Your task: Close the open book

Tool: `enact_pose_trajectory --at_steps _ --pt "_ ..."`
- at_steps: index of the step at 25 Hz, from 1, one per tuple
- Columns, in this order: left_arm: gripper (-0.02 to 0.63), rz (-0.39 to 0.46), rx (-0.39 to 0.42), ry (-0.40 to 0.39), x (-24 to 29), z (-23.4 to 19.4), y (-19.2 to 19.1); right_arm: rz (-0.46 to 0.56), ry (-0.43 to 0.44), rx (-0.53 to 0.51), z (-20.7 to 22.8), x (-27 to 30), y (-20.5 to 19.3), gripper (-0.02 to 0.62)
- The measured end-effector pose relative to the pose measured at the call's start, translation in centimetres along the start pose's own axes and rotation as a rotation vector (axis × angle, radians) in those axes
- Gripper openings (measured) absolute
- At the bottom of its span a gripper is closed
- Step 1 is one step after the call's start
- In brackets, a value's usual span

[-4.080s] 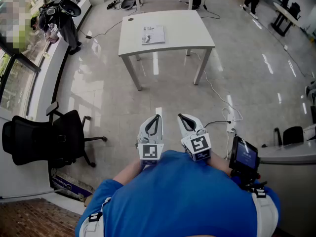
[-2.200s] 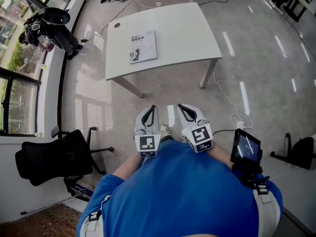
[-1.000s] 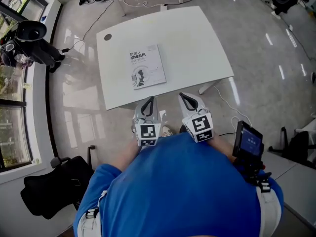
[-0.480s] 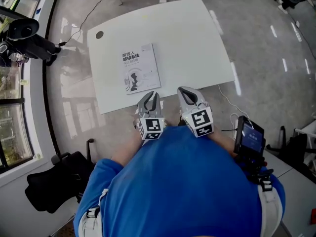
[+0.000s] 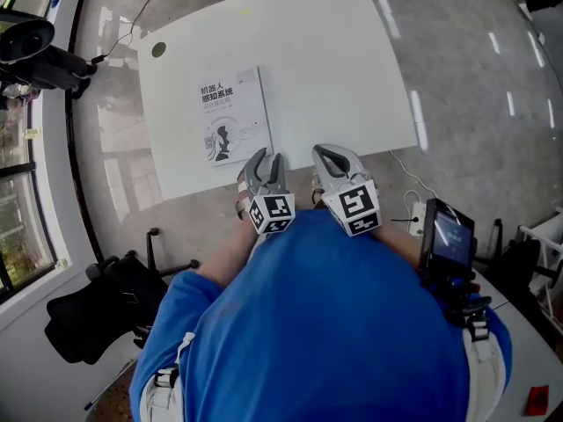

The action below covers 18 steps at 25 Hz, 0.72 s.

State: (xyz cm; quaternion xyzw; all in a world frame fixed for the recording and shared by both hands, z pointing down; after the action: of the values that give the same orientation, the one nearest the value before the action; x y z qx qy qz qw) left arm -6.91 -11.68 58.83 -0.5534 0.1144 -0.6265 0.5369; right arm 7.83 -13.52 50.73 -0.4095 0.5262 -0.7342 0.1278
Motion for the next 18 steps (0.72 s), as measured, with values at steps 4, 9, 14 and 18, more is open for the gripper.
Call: enact_pose_trajectory --at_steps 4,9,14,18 --pt "0.155 -0.032 0.033 0.015 1.0 0.2 -0.7 -0.013 0.02 -0.001 0.9 0.7 -0.2 0.003" --pt "0.155 -0.07 0.049 0.024 2.6 0.3 -1.2 -0.023 0.042 0.001 2.2 1.9 -0.3 0.003" --pt "0.155 -0.083 0.055 0.035 2.8 0.4 -1.6 -0.03 0.052 -0.001 2.3 2.0 -0.6 0.003" --pt "0.155 -0.092 0.064 0.043 3.1 0.3 -1.8 -0.031 0.058 0.002 2.6 2.2 -0.8 0.003"
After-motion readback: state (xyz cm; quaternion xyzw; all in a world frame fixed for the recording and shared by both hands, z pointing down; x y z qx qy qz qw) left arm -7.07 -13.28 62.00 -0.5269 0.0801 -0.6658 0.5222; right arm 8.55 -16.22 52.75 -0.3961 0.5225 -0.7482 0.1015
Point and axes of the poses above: the fingertips, and each gripper's own axes: x forward along the fingers, z to its right, y out of its top, the point moved 6 cm from there along -x, backward along the fingers, and after that the axes turned 1 degree about z, right-handed, at the moved point
